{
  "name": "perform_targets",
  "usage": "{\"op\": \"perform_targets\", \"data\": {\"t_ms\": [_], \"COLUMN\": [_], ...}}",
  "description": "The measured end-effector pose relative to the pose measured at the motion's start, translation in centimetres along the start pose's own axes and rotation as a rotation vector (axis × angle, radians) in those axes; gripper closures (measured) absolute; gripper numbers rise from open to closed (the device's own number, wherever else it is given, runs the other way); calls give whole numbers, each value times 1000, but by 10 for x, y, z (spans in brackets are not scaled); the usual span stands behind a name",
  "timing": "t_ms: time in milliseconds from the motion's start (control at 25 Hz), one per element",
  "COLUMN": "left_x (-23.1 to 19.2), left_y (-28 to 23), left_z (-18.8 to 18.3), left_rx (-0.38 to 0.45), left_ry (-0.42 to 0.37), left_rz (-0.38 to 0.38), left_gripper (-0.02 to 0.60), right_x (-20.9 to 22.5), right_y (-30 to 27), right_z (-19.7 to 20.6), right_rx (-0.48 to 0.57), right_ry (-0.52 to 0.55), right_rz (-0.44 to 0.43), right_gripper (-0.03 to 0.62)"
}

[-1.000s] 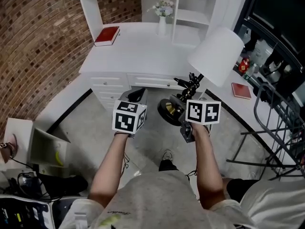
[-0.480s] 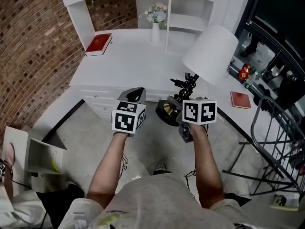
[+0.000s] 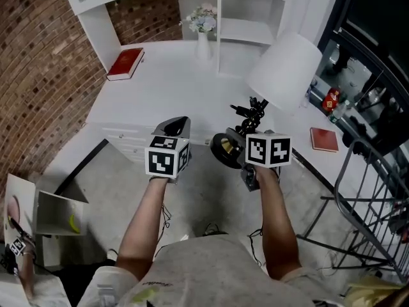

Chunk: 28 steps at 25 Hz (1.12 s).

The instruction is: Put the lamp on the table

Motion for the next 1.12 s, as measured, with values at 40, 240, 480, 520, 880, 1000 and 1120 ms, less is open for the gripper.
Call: {"op": "perform_targets", "data": {"t_ms": [40, 240, 480, 520, 880, 1000, 1120], "left_x": [0, 1, 2, 2, -2, -7, -15], "left_y": [-4, -23, -40, -43, -66, -74, -85], "left_z": [0, 1, 1, 1, 5, 9, 11], "left_rx": [-1, -10, -17, -17, -20, -19, -17], "left_ry": [2, 7, -1, 0, 5, 7, 12], "left_rz": [-3, 1, 0, -2, 11, 17, 31], "left_gripper": [586, 586, 586, 586, 586, 586, 586], "right_x": [4, 16, 32, 34, 51, 55, 59], "right_y": [-2, -11, -18, -19, -33, -41, -50], "right_z": [-2, -6, -9, -10, -14, -14, -15], "right_rx": [-1, -6, -4, -4, -12, -11, -12], "right_ry": [-1, 1, -11, -14, -7, -9, -6], "right_rz": [-2, -8, -7, -7, 9, 14, 30], "right_gripper": [459, 459, 459, 459, 459, 459, 459]}}
Point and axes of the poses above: the fingertips, and each gripper's own axes: y backward along the fingers, x to its right, z out of its underside, the point moved 7 cm from there along y, backward along the fingers, and after that the axes turned 15 degrees about x, right-handed, at the moved point
